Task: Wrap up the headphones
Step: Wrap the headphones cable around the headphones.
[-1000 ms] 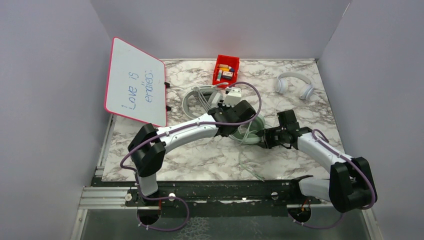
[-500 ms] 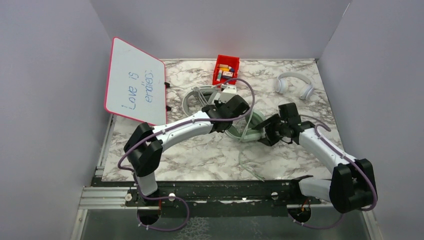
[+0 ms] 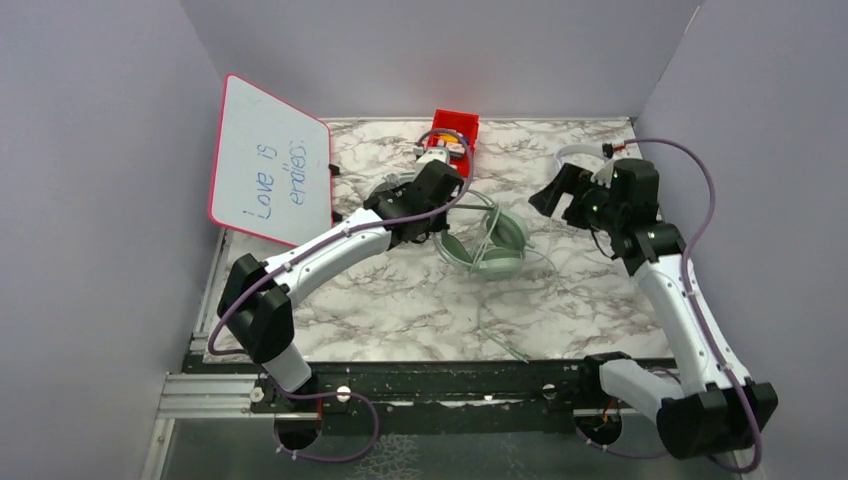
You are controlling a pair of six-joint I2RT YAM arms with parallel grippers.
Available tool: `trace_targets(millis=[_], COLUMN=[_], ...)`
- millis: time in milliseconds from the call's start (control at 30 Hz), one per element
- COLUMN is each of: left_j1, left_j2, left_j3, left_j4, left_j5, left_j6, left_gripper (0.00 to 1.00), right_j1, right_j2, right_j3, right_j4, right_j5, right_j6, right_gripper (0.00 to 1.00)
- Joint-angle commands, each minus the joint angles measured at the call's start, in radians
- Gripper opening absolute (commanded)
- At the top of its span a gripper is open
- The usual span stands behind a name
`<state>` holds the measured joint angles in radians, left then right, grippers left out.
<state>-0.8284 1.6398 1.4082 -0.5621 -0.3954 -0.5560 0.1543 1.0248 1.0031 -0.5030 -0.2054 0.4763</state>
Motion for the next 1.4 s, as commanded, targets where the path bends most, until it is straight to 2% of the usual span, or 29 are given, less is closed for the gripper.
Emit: trace_targets(millis=[0, 200, 333, 400, 433, 500, 600, 767, 933, 1133, 1233, 1367], left_j1=[0.076, 0.170, 0.210, 0.217, 0.220, 0.224, 0.226, 0.227, 0.232, 0.235, 0.236, 0.236], left_j2=[-0.114, -0.183, -0.204, -0.220, -0.222, -0.225, -0.229, -0.258, -0.288, -0.307, -0.316, -0.323], left_j3=[0.004, -0.017, -0.039, -0.049, -0.052, -0.052, -0.053, -0.069, -0.076, -0.085, -0.091, -0.099], left_j4=[0.092, 0.110, 0.128, 0.141, 0.147, 0.156, 0.165, 0.181, 0.196, 0.205, 0.215, 0.230], left_j5=[0.204, 0.385, 0.456, 0.459, 0.462, 0.476, 0.492, 0.501, 0.524, 0.542, 0.556, 0.581], left_j6=[-0.028, -0.054, -0.063, -0.068, -0.069, -0.071, -0.076, -0.079, -0.085, -0.087, -0.092, -0.095], left_gripper=[0.00, 0.00, 0.00, 0.00, 0.00, 0.00, 0.00, 0.00, 0.00, 0.00, 0.00, 0.00], right_j1=[-0.122, -0.305, -0.312, -0.312, -0.312, -0.290, -0.282, -0.275, -0.257, -0.242, -0.236, -0.232], right_j2=[0.163, 0.232, 0.350, 0.365, 0.350, 0.314, 0.337, 0.451, 0.534, 0.590, 0.623, 0.652], right_j3=[0.033, -0.055, -0.087, -0.136, -0.173, -0.216, -0.211, -0.153, -0.128, -0.096, -0.098, -0.129], right_j4=[-0.051, 0.046, 0.017, 0.050, 0.089, 0.011, -0.090, -0.146, -0.163, -0.176, -0.169, -0.118], right_j5=[-0.161, -0.407, -0.538, -0.602, -0.597, -0.415, -0.287, -0.201, -0.196, -0.132, -0.128, -0.125], right_j6=[-0.109, -0.045, -0.005, 0.114, 0.230, 0.481, 0.613, 0.683, 0.773, 0.836, 0.850, 0.874], right_gripper=[1.00, 1.00, 0.98, 0.95, 0.95, 0.92, 0.89, 0.85, 0.66, 0.62, 0.48, 0.38])
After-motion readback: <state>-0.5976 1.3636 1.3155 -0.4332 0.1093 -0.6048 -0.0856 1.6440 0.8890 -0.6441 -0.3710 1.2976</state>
